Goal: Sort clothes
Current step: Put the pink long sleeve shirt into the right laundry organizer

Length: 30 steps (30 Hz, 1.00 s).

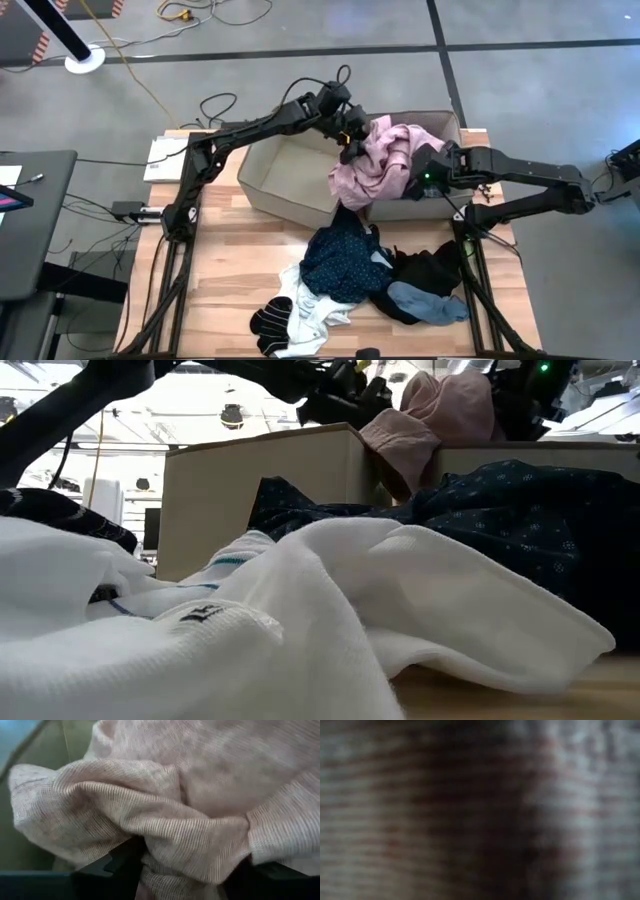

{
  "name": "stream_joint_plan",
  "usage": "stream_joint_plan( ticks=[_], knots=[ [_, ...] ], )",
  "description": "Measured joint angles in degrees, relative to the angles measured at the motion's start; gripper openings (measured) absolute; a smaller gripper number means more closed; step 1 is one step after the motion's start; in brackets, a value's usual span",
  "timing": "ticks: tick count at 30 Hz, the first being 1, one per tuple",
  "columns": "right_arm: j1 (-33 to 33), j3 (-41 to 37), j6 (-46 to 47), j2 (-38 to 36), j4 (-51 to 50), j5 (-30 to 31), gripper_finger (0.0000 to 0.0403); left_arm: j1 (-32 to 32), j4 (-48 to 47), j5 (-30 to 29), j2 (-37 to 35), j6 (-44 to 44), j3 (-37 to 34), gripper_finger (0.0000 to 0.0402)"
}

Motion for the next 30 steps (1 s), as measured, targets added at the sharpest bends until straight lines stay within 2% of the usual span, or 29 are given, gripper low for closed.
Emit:
stream_joint_plan(
  ticks=[5, 14, 22, 30],
  knots=[
    [0.3, 0.0, 0.0, 0.0, -0.7, -3.2, 0.0150, 0.1, -6.8, -3.9, -2.8, 3.5, 0.0, 0.0224],
    [4.5, 0.0, -0.1, 0.0, 0.0, -3.3, 0.0234, 0.1, -15.4, -11.6, -9.5, 9.1, 0.0, 0.0224],
    [9.5, 0.0, -0.1, 0.0, 2.0, -3.2, 0.0240, 0.0, -22.0, -13.7, -14.8, 10.8, 0.0, 0.0224],
    [14.7, 0.0, -0.2, -0.6, 4.6, -1.5, 0.0239, -1.2, -33.3, -13.9, -15.5, 15.7, -1.8, 0.0224]
  ],
)
